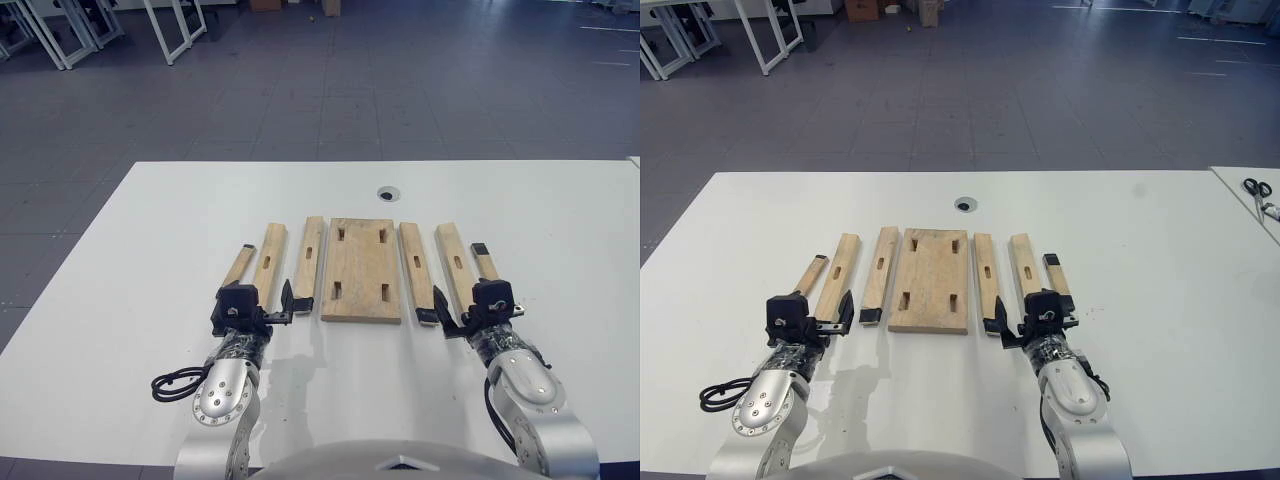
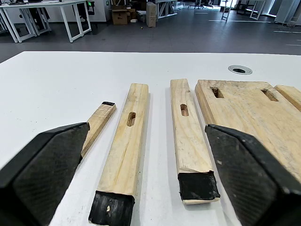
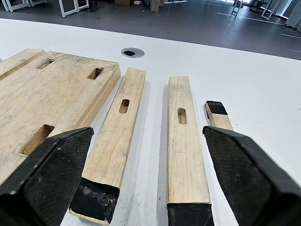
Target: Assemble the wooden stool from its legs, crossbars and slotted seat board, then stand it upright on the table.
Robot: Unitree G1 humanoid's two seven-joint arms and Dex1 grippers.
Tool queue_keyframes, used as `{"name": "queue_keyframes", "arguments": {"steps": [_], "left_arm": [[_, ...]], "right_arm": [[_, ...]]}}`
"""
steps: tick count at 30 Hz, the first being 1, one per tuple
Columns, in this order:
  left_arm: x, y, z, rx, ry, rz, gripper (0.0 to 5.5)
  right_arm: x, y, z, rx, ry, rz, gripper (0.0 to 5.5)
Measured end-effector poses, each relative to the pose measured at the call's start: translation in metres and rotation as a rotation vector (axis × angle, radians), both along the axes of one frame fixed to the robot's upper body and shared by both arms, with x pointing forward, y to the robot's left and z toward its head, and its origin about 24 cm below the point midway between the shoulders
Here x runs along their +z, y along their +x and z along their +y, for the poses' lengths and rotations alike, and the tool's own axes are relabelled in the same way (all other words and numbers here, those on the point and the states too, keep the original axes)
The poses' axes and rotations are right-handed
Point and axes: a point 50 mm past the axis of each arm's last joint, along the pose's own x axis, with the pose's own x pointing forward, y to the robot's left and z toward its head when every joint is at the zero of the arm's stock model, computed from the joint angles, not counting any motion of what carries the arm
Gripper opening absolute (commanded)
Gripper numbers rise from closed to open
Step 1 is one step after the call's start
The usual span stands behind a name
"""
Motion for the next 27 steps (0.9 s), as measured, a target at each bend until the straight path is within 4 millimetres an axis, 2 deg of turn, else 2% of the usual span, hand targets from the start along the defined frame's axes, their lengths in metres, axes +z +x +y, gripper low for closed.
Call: {"name": "queue_keyframes", "arguments": {"steps": [18, 20, 27], "left_arm": [[-0.0016, -0.0012, 0.0002, 0.002, 0.010, 0.013, 4.57], [-0.0020, -0.0014, 0.0006, 0.006, 0.017, 0.019, 4.52], [-0.0018, -0.0005, 0.0014, 0.010, 0.020, 0.020, 4.52]], "right_arm": [[-0.0016, -0.0017, -0.0005, -0.002, 0.000, 0.009, 4.30], [-0.0015, -0.0017, -0.0005, -0.003, 0.000, 0.009, 3.95], [-0.0001, 0.0000, -0.0002, 0.000, 0.001, 0.000, 3.95]]}}
